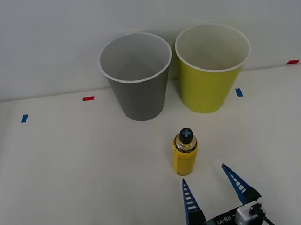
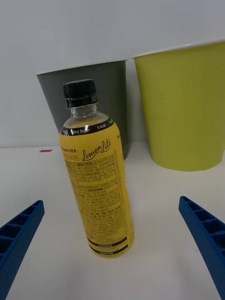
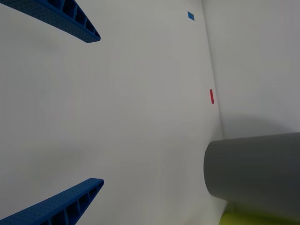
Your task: Put cans in the gray bin and PET bottles in the light green bin.
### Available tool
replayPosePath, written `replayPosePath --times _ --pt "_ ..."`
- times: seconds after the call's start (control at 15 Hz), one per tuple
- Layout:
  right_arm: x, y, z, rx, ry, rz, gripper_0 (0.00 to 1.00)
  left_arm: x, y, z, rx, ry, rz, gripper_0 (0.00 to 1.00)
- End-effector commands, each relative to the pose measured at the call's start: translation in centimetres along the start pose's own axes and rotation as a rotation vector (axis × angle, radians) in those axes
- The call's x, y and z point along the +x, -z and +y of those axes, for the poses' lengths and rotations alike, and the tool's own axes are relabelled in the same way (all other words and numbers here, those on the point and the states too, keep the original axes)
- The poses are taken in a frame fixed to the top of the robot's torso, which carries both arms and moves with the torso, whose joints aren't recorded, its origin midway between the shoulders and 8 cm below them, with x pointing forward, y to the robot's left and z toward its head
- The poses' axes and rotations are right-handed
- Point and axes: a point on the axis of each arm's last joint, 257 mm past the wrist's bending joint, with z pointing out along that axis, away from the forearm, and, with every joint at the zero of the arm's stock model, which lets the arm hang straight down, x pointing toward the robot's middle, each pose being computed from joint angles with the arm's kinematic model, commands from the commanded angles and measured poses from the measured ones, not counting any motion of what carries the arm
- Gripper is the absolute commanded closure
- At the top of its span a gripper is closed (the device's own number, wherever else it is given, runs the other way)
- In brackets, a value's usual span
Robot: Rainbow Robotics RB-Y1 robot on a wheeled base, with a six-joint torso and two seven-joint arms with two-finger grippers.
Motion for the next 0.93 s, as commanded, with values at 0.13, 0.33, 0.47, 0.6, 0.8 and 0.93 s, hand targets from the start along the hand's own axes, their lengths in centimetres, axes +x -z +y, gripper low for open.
replayPosePath --times 0.13,0.33,0.47,0.6,0.8,0.93 --pt "1.1 -3.3 1.0 -0.046 0.017 -0.021 0.00 0.0 0.0 0.0 0.000 0.000 0.000 0.00" --pt "1.8 -5.1 1.5 -0.078 0.031 -0.004 0.00 0.0 0.0 0.0 0.000 0.000 0.000 0.00" --pt "1.4 -6.3 1.9 -0.092 0.035 -0.005 0.00 0.0 0.0 0.0 0.000 0.000 0.000 0.00" --pt "1.1 -7.2 2.0 -0.102 0.035 -0.012 0.00 0.0 0.0 0.0 0.000 0.000 0.000 0.00" --pt "0.7 -7.9 1.8 -0.101 0.045 -0.020 0.00 0.0 0.0 0.0 0.000 0.000 0.000 0.00" --pt "0.4 -8.3 1.7 -0.102 0.050 -0.026 0.00 0.0 0.0 0.0 0.000 0.000 0.000 0.00"
